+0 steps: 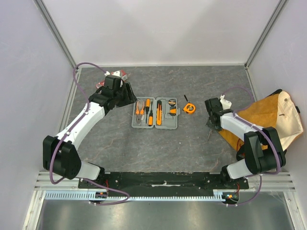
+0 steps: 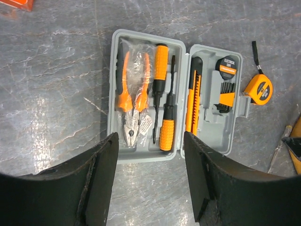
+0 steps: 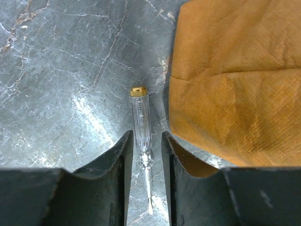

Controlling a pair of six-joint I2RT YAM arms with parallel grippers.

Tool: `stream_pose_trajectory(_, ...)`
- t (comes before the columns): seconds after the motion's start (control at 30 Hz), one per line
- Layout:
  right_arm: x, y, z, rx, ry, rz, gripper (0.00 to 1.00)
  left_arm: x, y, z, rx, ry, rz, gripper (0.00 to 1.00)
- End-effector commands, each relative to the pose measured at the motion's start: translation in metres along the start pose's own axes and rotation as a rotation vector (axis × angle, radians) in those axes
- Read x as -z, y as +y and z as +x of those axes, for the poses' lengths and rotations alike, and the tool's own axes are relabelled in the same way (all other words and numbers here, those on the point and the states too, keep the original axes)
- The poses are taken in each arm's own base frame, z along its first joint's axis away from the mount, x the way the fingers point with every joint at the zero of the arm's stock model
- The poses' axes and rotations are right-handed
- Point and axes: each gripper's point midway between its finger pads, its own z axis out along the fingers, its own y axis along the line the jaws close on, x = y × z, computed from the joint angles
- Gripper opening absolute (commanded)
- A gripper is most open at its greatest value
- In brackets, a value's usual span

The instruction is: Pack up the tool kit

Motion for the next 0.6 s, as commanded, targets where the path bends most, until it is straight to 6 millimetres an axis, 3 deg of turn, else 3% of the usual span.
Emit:
stream_pose_trajectory(0.0, -0.005, 0.005, 0.001, -0.004, 0.003, -0.035, 0.34, 0.009, -0.015, -0.015, -0.024, -0.052, 0.099, 0.64)
stream_pose_trajectory(0.37, -0.013, 0.012, 0.019, 0.001, 0.059, -0.076, 0.33, 0.017, -0.031, -0.01, -0.048, -0.014, 0.203, 0.64)
stream_pose_trajectory(0.5, -0.006, 0.031, 0.015, 0.049, 0.046, -0.185, 0.05, 0.017, -0.033, -0.009, -0.052, -0.006, 0.219, 0.64)
stream_pose_trajectory(0.57, 0.005, 0.044, 0.003, 0.086, -0.011, -0.233, 0.01, 0.017, -0.036, -0.007, -0.051, 0.004, 0.235, 0.64)
